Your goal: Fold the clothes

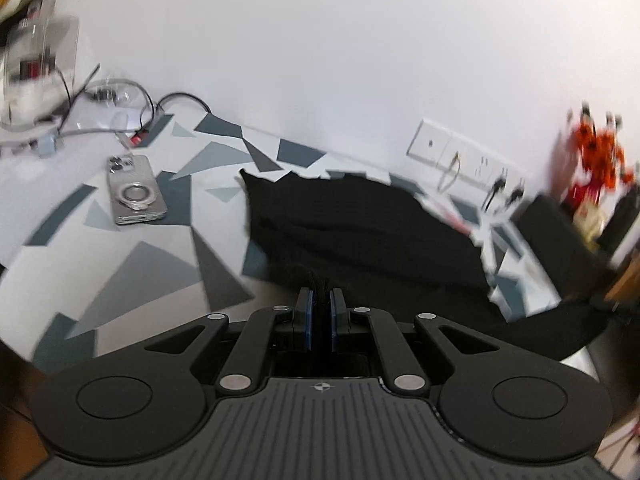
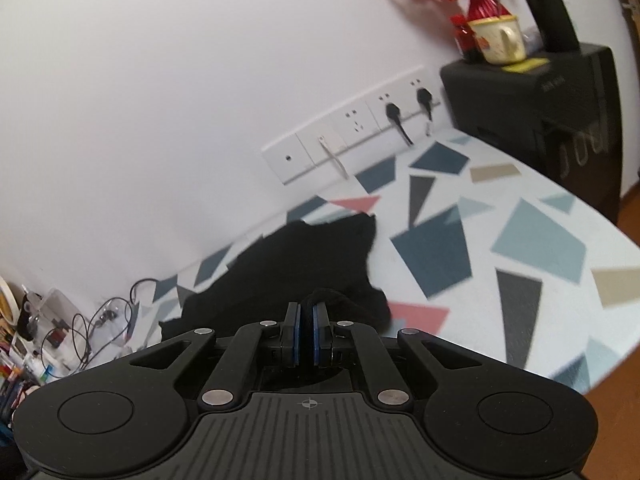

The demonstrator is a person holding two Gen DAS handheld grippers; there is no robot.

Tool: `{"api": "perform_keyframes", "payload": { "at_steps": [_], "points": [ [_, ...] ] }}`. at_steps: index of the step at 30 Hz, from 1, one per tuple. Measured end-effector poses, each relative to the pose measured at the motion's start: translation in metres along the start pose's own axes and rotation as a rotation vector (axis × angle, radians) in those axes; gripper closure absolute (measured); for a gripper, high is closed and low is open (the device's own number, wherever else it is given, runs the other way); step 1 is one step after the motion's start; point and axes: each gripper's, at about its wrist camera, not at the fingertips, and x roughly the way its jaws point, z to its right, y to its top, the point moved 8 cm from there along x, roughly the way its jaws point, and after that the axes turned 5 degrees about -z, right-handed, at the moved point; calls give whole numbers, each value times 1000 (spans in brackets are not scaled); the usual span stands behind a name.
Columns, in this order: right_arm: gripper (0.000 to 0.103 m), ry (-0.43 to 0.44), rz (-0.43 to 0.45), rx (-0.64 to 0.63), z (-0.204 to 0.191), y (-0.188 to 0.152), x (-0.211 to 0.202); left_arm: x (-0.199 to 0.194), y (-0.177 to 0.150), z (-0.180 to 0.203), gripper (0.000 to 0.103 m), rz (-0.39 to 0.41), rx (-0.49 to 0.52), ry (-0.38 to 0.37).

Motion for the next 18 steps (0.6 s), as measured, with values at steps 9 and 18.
{"api": "perform_keyframes", "payload": {
  "at_steps": [9,18],
  "points": [
    [98,-14,-14,-50,-18,73,60,72,75,4,95,-58,28,19],
    [98,39,-53,21,9,113,163,174,137,0,95,-179,76,98]
  ]
}}
